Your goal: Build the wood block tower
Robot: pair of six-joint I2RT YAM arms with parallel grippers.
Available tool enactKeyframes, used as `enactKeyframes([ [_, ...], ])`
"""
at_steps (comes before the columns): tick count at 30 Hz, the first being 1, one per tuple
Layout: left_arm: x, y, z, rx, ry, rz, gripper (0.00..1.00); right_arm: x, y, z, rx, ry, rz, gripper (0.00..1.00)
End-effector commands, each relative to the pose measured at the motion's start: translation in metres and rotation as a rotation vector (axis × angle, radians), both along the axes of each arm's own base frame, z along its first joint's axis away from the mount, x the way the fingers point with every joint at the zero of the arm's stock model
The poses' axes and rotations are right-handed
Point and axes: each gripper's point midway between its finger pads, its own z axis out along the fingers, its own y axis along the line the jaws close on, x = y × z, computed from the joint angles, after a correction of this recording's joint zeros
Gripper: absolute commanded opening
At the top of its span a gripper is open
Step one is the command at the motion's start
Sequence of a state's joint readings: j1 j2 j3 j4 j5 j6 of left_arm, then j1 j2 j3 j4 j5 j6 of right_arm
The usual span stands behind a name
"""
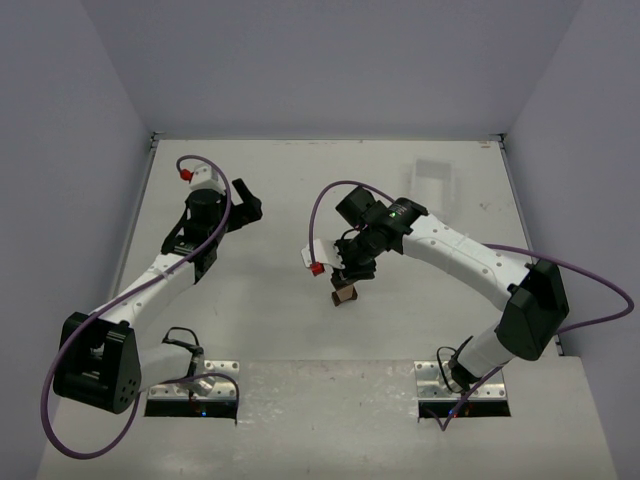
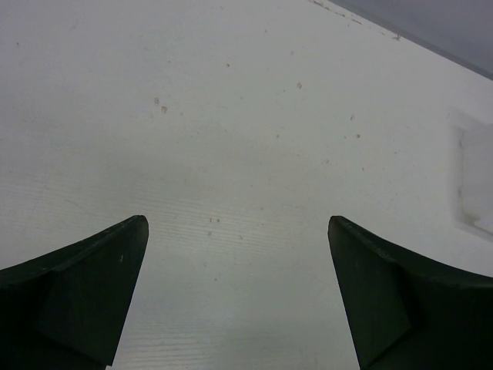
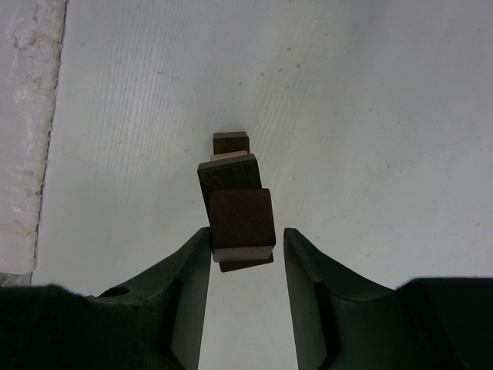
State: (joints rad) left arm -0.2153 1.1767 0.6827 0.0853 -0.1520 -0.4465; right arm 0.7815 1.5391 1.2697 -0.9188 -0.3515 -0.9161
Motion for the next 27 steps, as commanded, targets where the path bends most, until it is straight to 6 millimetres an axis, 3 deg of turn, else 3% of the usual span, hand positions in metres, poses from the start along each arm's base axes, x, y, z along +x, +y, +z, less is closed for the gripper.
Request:
enactKeyframes([
  [1,0.009,-0.003,0.025,-0.007,-0.079,-0.016,1.00,0.003,0.008,0.008,0.039,-0.018,0.008,0.43],
  [27,0.009,-0.005,0.023,-0.005,-0.077,-0.030,1.00,-0.010,0.005,0.012,0.048,0.000,0.081,0.42],
])
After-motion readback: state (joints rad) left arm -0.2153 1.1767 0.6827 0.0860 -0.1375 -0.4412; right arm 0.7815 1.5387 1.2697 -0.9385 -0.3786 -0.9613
